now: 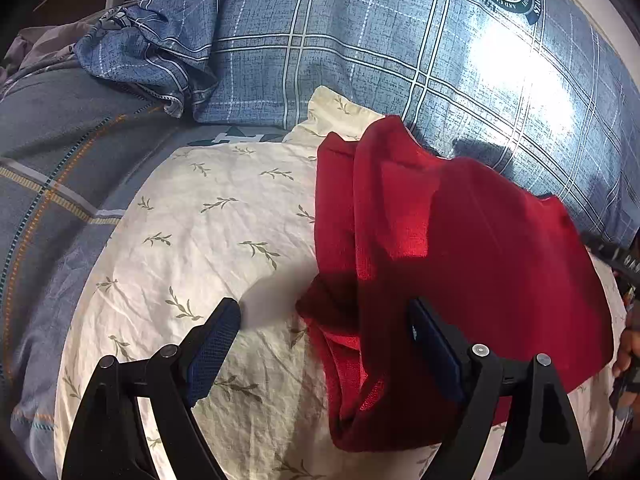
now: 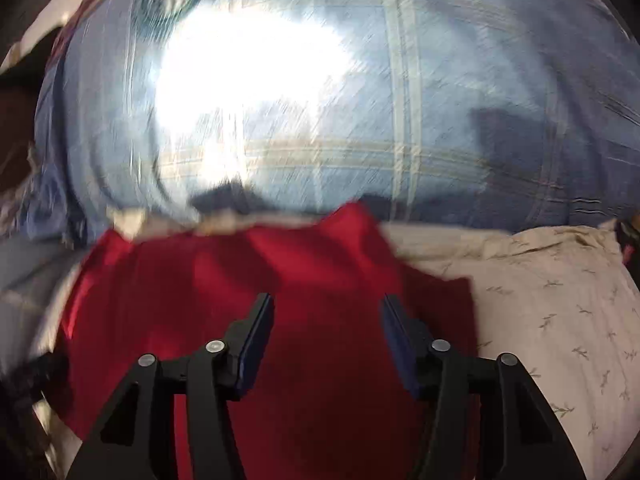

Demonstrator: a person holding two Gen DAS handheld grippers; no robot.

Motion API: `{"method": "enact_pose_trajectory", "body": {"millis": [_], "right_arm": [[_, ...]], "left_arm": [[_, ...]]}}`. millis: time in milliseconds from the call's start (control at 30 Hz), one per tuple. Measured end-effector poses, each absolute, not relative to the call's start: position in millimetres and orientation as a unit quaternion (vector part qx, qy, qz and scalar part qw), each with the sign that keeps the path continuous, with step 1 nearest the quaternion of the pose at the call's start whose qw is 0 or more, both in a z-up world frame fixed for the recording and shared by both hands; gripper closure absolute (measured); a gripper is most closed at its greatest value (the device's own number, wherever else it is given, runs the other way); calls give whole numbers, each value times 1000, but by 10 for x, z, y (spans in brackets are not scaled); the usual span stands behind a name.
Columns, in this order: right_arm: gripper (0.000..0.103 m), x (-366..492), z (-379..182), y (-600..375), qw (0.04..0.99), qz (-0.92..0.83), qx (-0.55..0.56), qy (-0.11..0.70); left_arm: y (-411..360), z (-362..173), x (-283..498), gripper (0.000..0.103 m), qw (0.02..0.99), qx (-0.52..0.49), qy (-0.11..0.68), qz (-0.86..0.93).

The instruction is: Fold small clothes

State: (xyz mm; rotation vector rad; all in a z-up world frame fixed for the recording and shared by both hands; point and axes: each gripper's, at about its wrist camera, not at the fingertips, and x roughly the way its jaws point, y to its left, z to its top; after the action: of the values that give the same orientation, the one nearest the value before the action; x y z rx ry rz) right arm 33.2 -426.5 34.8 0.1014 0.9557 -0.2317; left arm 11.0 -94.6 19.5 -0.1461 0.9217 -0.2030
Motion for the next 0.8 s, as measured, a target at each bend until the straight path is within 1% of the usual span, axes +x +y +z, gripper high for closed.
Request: {"method": "enact_pose_trajectory", "body": {"millis": [67, 100, 133, 233, 267, 300, 367, 400, 467, 633, 700, 800], "right_arm": [[44, 390, 98, -4241, 852, -113, 38, 511], [44, 381, 141, -4183, 860, -123, 20, 494], [44, 404, 197, -4108, 858, -132, 3, 496], [43, 464, 435, -3800, 870, -117, -6, 478], [38, 498, 532, -3638, 878, -103, -11, 467], [29, 544, 591, -3490, 882, -83, -14, 463], [23, 674, 648, -3164, 884, -29, -3, 467], [23, 781, 630, -2991, 879, -5, 9, 476], [22, 1009, 540, -2645, 867, 27, 15, 498], [22, 1470, 189, -1889, 838, 64, -33, 540], [16, 1627, 17, -1731, 825, 65, -51, 558], [14, 1780, -267, -1563, 805, 70, -80, 583]], "left_arm": [[-940, 198, 106, 17, 888, -71, 444, -98], [-935, 200, 104, 17, 887, -72, 445, -98], [-927, 204, 100, 17, 887, -74, 445, -98], [-916, 215, 100, 17, 887, -76, 445, -98], [-912, 214, 97, 17, 887, -76, 445, -98], [-911, 215, 94, 17, 886, -77, 446, -98], [-902, 225, 77, 17, 886, -79, 446, -100], [-887, 230, 62, 17, 886, -79, 446, -100], [-831, 237, 34, 17, 885, -86, 447, -100], [-656, 242, 30, 17, 871, -133, 457, -117], [-615, 245, 42, 17, 871, -136, 457, -117], [-653, 214, 61, 15, 868, -129, 464, -118]]}}
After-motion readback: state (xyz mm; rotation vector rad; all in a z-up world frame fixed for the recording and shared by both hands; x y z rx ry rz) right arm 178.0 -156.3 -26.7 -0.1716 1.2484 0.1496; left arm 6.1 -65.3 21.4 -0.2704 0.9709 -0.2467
